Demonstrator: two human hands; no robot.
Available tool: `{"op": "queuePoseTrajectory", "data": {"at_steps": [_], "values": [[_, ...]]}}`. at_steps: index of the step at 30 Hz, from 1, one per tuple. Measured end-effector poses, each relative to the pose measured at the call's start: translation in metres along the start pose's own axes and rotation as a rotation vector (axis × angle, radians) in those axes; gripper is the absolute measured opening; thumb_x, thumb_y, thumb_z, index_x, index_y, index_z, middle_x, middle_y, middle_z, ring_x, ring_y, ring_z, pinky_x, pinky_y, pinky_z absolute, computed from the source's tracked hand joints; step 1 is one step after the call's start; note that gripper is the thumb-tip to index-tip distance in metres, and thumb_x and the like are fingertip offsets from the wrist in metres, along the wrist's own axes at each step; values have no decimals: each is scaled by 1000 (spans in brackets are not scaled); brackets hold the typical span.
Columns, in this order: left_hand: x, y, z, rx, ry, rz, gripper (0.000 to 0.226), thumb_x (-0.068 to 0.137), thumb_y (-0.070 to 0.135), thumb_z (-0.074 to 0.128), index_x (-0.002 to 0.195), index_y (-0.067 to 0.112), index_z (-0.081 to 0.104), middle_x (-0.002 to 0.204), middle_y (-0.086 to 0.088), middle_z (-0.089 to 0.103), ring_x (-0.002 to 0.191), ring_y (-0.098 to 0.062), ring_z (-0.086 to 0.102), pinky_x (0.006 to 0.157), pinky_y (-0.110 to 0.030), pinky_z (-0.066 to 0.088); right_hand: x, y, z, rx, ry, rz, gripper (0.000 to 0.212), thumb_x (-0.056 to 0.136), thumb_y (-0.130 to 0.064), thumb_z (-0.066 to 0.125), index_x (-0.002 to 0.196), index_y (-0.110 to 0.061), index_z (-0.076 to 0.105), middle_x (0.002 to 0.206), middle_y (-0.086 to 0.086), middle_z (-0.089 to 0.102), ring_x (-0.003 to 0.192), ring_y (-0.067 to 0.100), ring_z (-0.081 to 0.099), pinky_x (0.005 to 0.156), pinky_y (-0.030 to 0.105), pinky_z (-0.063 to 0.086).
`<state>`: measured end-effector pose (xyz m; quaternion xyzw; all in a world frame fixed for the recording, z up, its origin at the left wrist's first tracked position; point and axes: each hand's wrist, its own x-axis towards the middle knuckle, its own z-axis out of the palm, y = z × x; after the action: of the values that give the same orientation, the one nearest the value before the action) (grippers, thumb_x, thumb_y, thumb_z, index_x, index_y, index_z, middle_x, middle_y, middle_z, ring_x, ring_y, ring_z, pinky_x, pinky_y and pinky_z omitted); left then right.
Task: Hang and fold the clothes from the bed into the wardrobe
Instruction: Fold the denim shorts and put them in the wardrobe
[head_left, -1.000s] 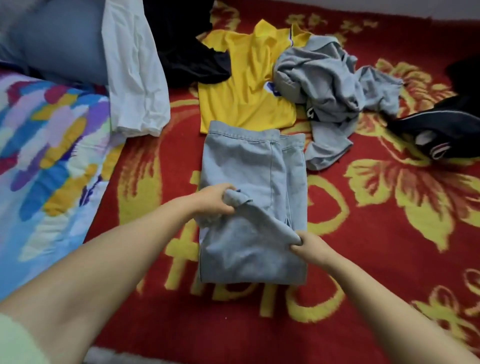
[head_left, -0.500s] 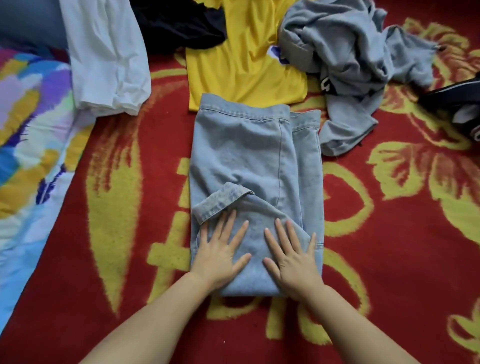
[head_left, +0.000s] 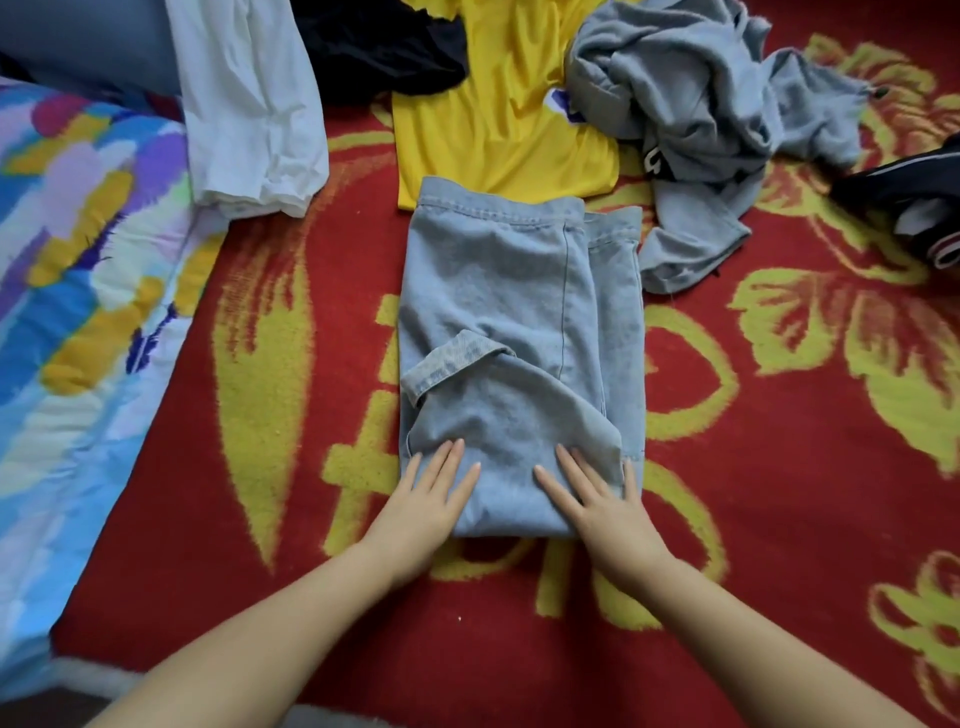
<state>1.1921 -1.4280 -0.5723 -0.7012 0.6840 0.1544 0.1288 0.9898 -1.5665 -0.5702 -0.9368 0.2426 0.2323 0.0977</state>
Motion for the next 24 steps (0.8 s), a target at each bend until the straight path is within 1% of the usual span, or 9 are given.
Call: {"op": "queuePoseTrajectory", "data": {"at_steps": [2,4,7,9,12,15,19,21,24], "values": [[3,-2,-6,8,-104,2,66,83,1,37,148,2,27,152,-32,18,143,-40,20,115,-47,25,-1,2,-5,22,-119,-14,79,94,2,35,152,-31,-7,161,6,-9,149,22,-8,114,59,3],[-3,-7,-18,-132,-325,28,71,88,3,39,152,8,8,157,-24,-5,147,-33,0,119,-41,7,-12,-3,-23,105,-221,-42,82,90,9,31,153,-31,-2,162,4,-6,149,20,-6,117,51,9],[-19,-14,-57,-443,-618,101,52,85,6,42,138,6,42,149,-23,33,136,-30,36,111,-36,30,-32,-9,-59,339,-477,-169,76,88,10,34,152,-28,21,158,4,24,144,18,24,115,31,25],[-31,-21,-90,-624,-789,152,31,73,12,45,101,8,58,99,-16,62,91,-25,59,81,-34,47,-42,-6,-88,381,-673,-241,54,86,2,44,132,-26,49,128,6,60,109,15,57,91,25,44],[-29,-41,-139,-839,-887,121,21,58,16,45,74,18,59,69,5,57,68,-11,53,62,-26,41,-34,16,-134,589,-885,-244,40,80,5,41,104,-20,60,85,-9,65,71,-2,58,64,13,46],[10,-78,-167,-952,-711,39,26,63,11,51,84,15,67,80,1,63,78,-14,56,71,-29,41,-4,52,-162,715,-675,-119,37,81,5,48,97,-23,66,92,-6,71,87,7,67,77,25,54],[86,-107,-158,-815,-218,-211,9,79,4,52,77,9,58,73,-7,49,70,-19,43,59,-25,36,57,81,-147,590,-101,228,17,82,-3,55,71,-14,48,67,2,50,64,19,47,54,29,35],[111,-100,-134,-572,-9,-380,27,83,7,51,107,11,64,101,-12,60,94,-27,54,80,-33,46,80,78,-128,563,130,363,15,86,-2,48,95,-8,59,87,11,58,85,27,54,67,33,39],[123,-69,-93,-277,191,-501,47,94,22,44,141,20,42,149,-11,35,139,-27,27,113,-57,12,96,51,-100,408,281,553,49,95,-13,43,143,-17,39,148,10,38,139,29,30,110,57,21]]}}
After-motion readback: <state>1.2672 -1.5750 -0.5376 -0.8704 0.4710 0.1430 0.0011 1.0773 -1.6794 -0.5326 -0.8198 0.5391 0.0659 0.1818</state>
